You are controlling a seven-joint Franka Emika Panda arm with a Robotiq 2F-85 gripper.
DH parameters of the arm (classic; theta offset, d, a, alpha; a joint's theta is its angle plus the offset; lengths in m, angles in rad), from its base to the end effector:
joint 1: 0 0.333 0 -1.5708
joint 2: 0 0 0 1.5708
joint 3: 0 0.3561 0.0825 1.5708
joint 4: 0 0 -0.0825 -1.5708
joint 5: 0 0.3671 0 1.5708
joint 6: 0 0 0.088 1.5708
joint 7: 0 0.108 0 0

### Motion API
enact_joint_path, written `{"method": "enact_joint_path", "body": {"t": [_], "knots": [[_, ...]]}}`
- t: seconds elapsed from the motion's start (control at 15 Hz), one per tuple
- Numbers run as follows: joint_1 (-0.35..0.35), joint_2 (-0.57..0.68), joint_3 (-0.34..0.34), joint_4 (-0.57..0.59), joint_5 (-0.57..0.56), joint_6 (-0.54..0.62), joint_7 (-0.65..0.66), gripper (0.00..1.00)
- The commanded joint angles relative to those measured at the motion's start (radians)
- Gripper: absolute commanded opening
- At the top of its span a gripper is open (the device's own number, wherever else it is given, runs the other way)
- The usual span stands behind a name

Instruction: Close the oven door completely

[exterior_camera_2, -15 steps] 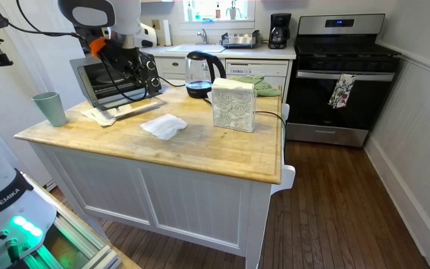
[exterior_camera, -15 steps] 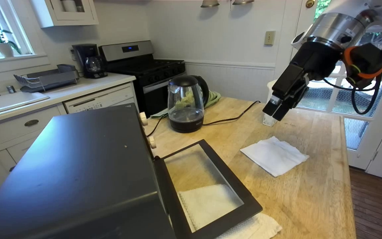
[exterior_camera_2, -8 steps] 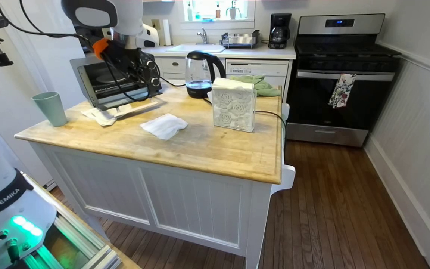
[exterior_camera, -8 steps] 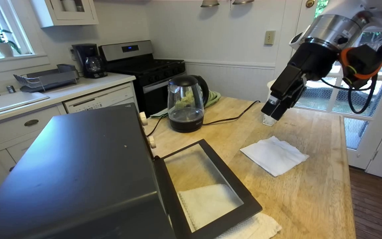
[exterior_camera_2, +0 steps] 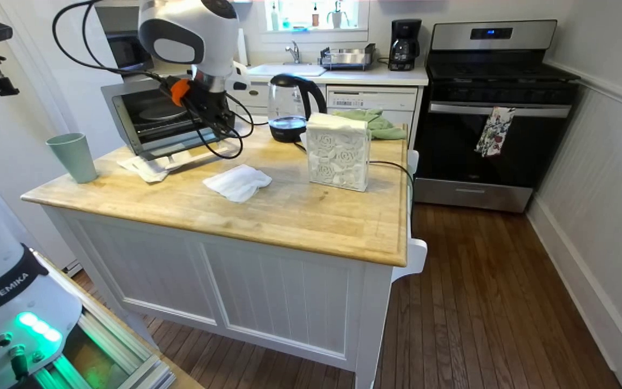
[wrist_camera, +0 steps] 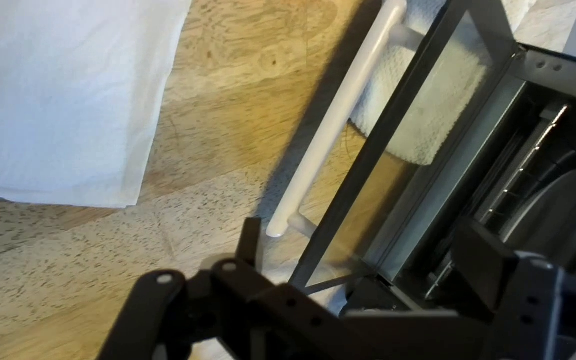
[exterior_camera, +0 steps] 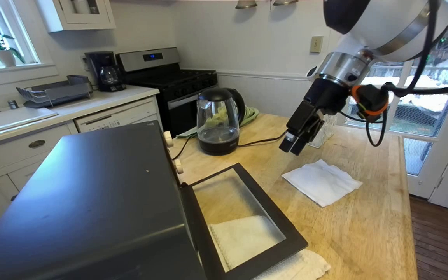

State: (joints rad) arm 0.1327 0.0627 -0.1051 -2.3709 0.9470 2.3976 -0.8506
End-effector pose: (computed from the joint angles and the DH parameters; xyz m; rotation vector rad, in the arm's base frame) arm 0.4924 0.0206 0.3493 -2.5497 -0.1880 -0.2852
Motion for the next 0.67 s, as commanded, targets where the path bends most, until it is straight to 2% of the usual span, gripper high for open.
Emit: {"method": "enact_joint_path", "body": {"t": [0.0, 0.6], "knots": [[-0.068, 0.16, 0.065, 0.139, 0.052, -0.02, -0.042, 0.66], [-0.158, 0.352, 0.159, 0.308, 0.079, -0.006, -0.038, 0.04]]}}
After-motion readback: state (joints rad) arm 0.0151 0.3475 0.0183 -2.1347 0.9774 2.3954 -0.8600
